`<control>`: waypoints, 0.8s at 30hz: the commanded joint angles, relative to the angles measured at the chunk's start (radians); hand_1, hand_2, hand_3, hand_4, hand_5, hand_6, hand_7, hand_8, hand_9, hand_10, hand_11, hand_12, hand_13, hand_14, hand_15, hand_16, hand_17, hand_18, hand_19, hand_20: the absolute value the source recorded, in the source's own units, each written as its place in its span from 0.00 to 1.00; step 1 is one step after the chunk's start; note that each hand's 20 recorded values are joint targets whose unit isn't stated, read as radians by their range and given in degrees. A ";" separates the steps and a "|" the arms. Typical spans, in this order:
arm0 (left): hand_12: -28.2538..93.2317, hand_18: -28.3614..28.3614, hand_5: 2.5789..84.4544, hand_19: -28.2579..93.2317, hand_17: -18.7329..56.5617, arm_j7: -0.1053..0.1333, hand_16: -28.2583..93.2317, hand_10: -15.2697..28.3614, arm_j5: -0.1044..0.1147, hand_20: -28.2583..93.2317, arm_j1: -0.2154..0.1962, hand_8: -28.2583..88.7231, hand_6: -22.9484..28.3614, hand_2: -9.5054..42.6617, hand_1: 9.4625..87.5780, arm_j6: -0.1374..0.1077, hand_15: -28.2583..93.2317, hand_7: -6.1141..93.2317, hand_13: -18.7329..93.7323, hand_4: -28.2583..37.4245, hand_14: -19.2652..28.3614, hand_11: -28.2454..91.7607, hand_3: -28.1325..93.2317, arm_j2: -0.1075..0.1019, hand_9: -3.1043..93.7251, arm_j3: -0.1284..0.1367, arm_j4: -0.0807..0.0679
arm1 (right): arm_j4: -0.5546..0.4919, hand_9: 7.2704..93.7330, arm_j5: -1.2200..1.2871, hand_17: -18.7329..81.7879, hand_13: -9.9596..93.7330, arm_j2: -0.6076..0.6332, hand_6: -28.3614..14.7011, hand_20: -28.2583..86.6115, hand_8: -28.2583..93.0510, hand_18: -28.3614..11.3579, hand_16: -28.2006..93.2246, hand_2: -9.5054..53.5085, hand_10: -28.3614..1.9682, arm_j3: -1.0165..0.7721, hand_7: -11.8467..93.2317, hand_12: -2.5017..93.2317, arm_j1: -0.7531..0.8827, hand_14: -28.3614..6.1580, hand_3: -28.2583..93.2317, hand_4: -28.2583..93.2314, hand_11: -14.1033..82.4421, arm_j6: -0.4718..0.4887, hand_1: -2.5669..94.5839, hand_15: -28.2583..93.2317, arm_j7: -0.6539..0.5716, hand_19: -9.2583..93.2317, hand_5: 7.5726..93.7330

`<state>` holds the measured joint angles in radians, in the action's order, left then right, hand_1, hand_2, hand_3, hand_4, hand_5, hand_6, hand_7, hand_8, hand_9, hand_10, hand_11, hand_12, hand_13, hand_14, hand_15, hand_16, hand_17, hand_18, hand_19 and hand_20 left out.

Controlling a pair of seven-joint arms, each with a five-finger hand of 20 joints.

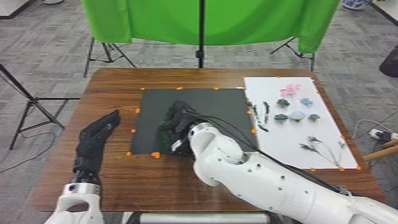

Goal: Arrange flowers

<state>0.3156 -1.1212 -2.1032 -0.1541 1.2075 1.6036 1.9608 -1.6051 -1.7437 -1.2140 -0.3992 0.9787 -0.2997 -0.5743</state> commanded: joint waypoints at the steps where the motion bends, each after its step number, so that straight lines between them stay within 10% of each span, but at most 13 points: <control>1: 0.34 0.70 0.56 0.24 0.28 -0.026 0.26 0.64 -0.013 0.37 -0.006 0.20 0.53 0.02 0.28 0.039 0.31 0.16 0.44 0.13 0.70 0.32 0.76 0.007 0.47 -0.001 -0.009 | -0.001 0.94 -0.018 0.93 1.00 0.001 0.58 0.52 0.41 0.62 0.44 0.00 0.47 -0.009 0.36 0.30 0.010 0.74 0.01 0.59 0.53 -0.008 0.82 0.69 0.000 0.98 0.87; 2: 0.34 0.70 0.56 0.24 0.28 -0.027 0.26 0.64 -0.014 0.37 -0.007 0.20 0.53 0.02 0.28 0.041 0.31 0.16 0.44 0.13 0.70 0.32 0.76 0.008 0.47 -0.001 -0.008 | -0.005 0.94 -0.021 0.93 1.00 0.006 0.58 0.52 0.40 0.62 0.44 0.00 0.46 -0.008 0.36 0.30 0.009 0.74 0.03 0.59 0.53 -0.006 0.80 0.68 -0.001 0.97 0.87; 4: 0.34 0.70 0.56 0.24 0.28 -0.031 0.26 0.64 -0.017 0.37 -0.007 0.20 0.53 0.02 0.28 0.047 0.32 0.16 0.44 0.13 0.70 0.32 0.76 0.008 0.47 0.000 -0.008 | -0.006 0.93 -0.031 0.93 1.00 0.009 0.58 0.54 0.34 0.61 0.44 0.00 0.45 -0.014 0.36 0.30 0.013 0.73 0.58 0.19 0.53 -0.002 0.54 0.68 0.002 0.96 0.87; 5: 0.34 0.70 0.56 0.24 0.28 -0.031 0.26 0.64 -0.018 0.37 -0.008 0.20 0.53 0.02 0.28 0.048 0.32 0.16 0.44 0.13 0.70 0.32 0.76 0.009 0.47 0.001 -0.007 | -0.011 0.93 -0.025 0.93 1.00 0.014 0.58 0.54 0.27 0.61 0.45 0.00 0.45 -0.015 0.37 0.30 0.013 0.73 0.65 0.14 0.53 0.002 0.49 0.67 0.001 0.96 0.87; 16: 0.35 0.71 0.55 0.24 0.28 -0.026 0.27 0.63 -0.024 0.38 -0.014 0.20 0.53 0.01 0.28 0.046 0.32 0.16 0.43 0.14 0.71 0.32 0.76 0.020 0.46 0.008 -0.002 | -0.174 0.90 -0.095 0.90 1.00 0.153 0.56 0.53 0.18 0.57 0.48 0.00 0.42 -0.108 0.32 0.30 0.068 0.68 0.71 0.13 0.51 0.047 0.40 0.63 0.037 0.97 0.84; 24: 0.34 0.71 0.55 0.24 0.28 -0.024 0.27 0.62 -0.022 0.38 -0.042 0.19 0.51 0.00 0.27 0.026 0.32 0.16 0.43 0.14 0.70 0.32 0.77 0.027 0.45 0.029 0.012 | -0.458 0.78 -0.268 0.82 0.93 0.430 0.55 0.53 0.19 0.48 0.49 0.00 0.40 -0.564 0.26 0.27 0.370 0.62 0.72 0.14 0.38 0.052 0.41 0.64 0.005 0.99 0.72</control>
<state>0.2972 -1.1383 -2.1093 -0.1166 1.2207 1.6166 1.9631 -1.8847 -1.9111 -1.0531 -0.6008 1.1268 -0.2364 -0.5505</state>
